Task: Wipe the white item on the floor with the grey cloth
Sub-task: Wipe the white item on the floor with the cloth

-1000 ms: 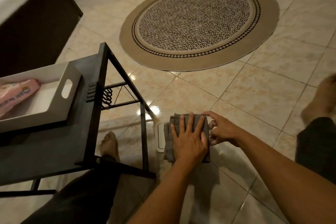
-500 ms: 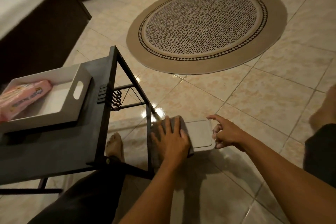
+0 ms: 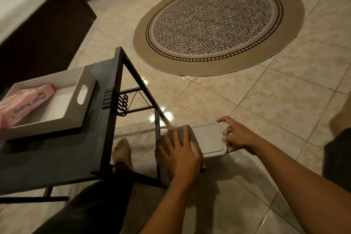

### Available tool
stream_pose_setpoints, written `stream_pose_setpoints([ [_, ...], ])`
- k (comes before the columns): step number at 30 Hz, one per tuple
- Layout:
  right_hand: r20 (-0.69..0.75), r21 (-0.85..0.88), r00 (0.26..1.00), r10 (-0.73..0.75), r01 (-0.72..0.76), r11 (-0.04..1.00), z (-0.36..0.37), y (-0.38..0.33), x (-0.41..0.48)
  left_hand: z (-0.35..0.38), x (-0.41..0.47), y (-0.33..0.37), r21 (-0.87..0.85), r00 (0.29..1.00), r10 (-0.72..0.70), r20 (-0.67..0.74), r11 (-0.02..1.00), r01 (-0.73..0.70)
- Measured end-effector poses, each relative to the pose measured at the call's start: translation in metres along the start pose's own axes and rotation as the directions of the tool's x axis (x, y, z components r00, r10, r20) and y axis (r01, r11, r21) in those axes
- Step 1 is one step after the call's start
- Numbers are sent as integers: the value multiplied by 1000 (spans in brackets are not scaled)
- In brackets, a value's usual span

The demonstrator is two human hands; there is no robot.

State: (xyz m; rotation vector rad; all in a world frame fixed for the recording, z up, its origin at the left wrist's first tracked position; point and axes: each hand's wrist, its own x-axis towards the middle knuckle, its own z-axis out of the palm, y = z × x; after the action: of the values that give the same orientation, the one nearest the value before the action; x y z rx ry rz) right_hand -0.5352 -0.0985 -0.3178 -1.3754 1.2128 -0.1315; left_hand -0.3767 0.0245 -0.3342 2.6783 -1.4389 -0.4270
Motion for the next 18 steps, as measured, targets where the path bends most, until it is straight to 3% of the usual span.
stream_pose_setpoints([
  [4, 9, 21, 1000, 1, -2, 1000, 0, -1, -3, 22, -19, 24, -7, 976, 216, 15, 976, -216],
  [8, 33, 47, 999, 23, -24, 999, 1, 1, -10, 15, -12, 21, 41, 969, 246, 38, 968, -247],
  [14, 63, 16, 998, 21, -22, 1000, 0, -6, -10, 9, -6, 38, 98, 889, 441, 123, 886, -453],
  [18, 58, 11, 998, 18, -19, 1000, -1, -2, -10, 5, 4, 40, 117, 877, 459, 141, 872, -476],
])
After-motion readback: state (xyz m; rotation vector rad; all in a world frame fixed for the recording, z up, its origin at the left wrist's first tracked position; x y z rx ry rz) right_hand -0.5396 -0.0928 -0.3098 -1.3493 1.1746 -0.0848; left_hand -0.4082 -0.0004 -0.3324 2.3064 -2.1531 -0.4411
